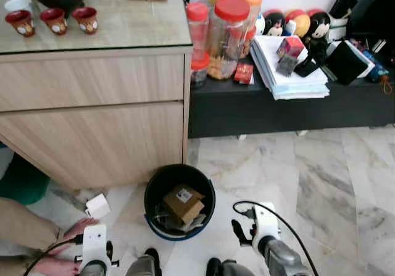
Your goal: Picking trash to rubbish bin
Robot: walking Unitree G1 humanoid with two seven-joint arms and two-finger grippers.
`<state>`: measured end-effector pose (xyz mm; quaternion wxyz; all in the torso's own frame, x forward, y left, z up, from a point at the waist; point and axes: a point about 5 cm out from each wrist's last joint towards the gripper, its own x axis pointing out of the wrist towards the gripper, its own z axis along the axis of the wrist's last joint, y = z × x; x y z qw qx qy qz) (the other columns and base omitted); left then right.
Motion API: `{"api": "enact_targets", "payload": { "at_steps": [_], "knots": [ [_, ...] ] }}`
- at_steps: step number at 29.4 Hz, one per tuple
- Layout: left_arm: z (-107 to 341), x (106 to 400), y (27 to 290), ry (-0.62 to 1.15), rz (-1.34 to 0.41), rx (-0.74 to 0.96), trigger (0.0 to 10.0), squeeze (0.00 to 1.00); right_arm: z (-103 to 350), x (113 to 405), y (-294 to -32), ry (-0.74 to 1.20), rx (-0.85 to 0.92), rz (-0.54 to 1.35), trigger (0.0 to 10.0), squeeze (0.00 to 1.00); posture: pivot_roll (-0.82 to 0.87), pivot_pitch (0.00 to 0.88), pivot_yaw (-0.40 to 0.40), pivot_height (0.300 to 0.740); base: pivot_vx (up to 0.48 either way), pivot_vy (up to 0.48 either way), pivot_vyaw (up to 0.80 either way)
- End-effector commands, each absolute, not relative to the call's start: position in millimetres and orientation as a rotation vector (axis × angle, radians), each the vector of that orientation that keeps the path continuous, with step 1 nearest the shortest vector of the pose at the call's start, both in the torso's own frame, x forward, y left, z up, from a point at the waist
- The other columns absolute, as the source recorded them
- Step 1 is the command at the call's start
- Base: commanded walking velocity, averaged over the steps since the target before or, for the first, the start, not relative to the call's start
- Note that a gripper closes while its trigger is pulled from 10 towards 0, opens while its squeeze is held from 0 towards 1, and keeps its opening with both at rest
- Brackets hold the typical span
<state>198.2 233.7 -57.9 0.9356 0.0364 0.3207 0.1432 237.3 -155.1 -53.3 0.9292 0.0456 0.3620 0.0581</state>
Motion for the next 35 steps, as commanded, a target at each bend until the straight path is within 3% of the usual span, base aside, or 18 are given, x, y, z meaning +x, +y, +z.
{"api": "enact_targets", "payload": {
  "at_steps": [1, 18, 35],
  "knots": [
    [-65.3, 185.9, 233.8, 0.703, 0.313, 0.082, 10.0, 0.00, -61.0, 226.1, -157.9, 0.784, 0.117, 0.088, 10.0, 0.00, 0.10, 0.165, -0.065, 0.740, 0.000, 0.000, 0.00],
    [-78.5, 162.4, 232.0, 0.801, 0.322, 0.103, 10.0, 0.00, -70.5, 210.9, -163.3, 0.846, 0.109, 0.052, 10.0, 0.00, 0.11, 0.169, -0.057, 0.740, 0.000, 0.000, 0.00],
    [-80.8, 158.5, 228.4, 0.804, 0.310, 0.080, 10.0, 0.00, -79.7, 194.0, -167.7, 0.904, 0.088, 0.036, 10.0, 0.00, 0.11, 0.178, -0.056, 0.740, 0.000, 0.000, 0.00]
  ]
}}
